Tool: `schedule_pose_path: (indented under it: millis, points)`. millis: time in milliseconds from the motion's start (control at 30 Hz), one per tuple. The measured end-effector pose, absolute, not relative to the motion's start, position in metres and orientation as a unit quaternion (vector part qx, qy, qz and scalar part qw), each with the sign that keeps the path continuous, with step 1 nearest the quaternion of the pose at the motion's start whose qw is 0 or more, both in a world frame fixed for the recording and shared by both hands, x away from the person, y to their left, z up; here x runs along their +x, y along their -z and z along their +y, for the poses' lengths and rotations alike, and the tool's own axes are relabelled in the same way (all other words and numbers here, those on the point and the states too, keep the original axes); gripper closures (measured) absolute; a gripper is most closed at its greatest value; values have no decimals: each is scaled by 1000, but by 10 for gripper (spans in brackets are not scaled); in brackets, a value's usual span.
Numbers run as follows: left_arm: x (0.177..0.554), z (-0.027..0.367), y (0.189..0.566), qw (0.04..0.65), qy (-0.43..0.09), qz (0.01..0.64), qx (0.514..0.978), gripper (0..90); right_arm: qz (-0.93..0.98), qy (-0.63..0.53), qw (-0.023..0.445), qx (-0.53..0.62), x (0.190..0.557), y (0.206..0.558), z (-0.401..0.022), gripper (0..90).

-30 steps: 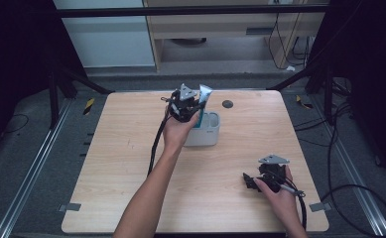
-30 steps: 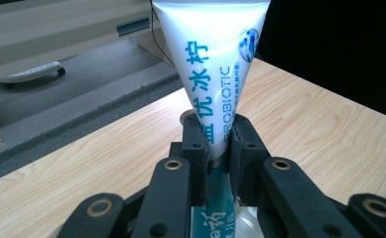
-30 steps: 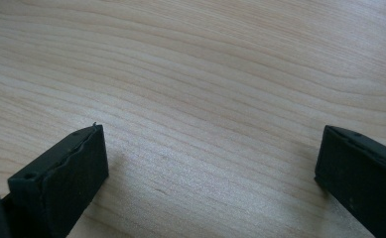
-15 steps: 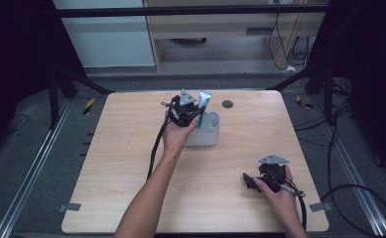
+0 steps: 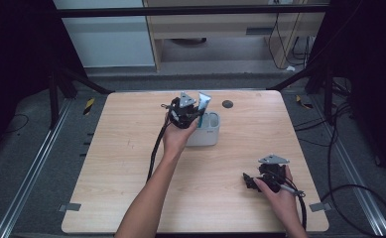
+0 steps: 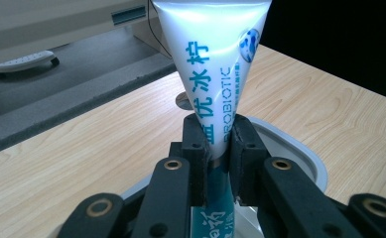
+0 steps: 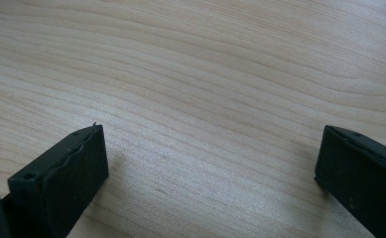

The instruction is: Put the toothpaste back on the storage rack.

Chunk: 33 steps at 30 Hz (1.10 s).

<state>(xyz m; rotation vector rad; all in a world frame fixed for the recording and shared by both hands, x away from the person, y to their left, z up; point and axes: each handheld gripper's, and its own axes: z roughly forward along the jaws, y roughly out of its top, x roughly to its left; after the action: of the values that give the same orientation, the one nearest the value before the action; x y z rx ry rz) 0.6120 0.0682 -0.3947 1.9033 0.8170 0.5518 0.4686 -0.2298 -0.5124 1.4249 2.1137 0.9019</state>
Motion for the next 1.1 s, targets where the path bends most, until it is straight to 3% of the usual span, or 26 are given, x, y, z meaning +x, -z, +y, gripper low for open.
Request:
schedule_pose_path:
  millis: [1100]
  points:
    - [611, 67, 406, 482, -224, 349, 772, 788, 764, -325, 218, 514, 469, 512, -230, 3]
